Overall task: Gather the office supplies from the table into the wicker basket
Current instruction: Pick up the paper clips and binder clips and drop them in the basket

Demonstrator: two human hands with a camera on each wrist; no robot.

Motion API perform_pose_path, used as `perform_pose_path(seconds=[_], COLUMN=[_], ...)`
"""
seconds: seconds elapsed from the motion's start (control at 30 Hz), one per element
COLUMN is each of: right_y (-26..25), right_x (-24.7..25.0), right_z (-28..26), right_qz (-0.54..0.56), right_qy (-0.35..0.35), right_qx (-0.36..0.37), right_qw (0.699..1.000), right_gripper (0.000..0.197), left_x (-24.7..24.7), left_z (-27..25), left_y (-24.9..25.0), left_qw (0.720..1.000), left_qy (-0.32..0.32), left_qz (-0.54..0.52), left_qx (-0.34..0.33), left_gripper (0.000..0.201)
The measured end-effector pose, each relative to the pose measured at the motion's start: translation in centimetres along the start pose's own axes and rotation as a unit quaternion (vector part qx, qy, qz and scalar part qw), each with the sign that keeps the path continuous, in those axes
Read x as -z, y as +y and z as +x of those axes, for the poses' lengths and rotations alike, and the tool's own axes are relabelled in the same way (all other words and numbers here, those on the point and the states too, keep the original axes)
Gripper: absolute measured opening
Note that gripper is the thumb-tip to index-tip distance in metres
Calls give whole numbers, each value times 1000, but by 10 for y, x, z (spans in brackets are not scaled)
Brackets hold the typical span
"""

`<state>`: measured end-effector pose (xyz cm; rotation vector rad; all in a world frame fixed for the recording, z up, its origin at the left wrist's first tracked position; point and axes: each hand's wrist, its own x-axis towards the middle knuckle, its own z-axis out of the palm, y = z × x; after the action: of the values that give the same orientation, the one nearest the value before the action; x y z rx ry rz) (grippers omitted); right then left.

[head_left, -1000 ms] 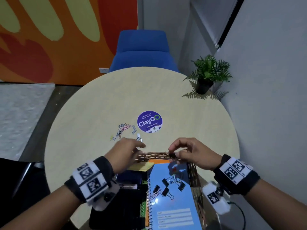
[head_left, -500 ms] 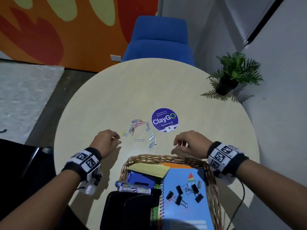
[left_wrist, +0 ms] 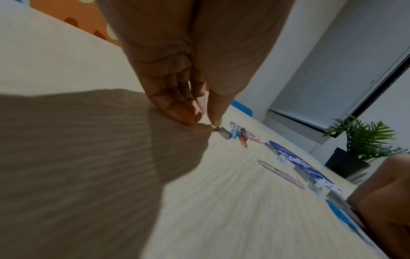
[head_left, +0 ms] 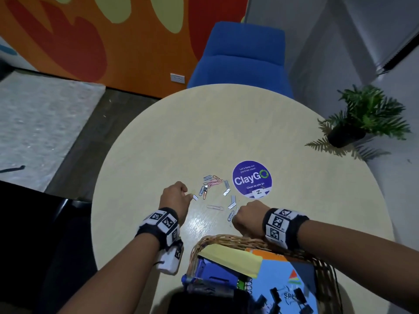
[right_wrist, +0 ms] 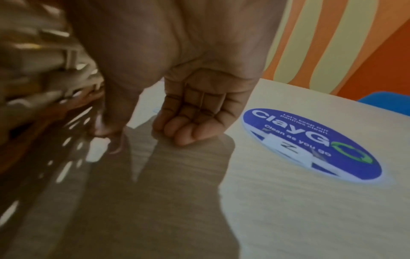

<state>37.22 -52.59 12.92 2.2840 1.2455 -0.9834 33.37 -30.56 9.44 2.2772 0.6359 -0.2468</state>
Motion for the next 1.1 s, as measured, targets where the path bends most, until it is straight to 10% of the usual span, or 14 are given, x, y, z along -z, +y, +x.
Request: perform_pose_path(seconds=[0.4,0.67,0.87,1.1], right_y=[43,49,15,-19], right_x=[2,14,-13,-50], right_z=[-20,-98,-156,-189], right_qz=[204,347,369,360], right_qy=[80,182,126,114], right_qx=[-142,-90,-47,-26], right_qw=[965,916,920,925], right_gripper=[12,20,20,28], left_x=[2,43,61,34], left_z=[10,-26,-113,-166], left_y=[2,17,69,117], left_qw=[981,978,939,865], left_qy=[-57,-130,-220,-279], left_qz=[178,95,9,150], left_qx=[-43,-132,-265,-388], left_gripper=[12,19,9,12])
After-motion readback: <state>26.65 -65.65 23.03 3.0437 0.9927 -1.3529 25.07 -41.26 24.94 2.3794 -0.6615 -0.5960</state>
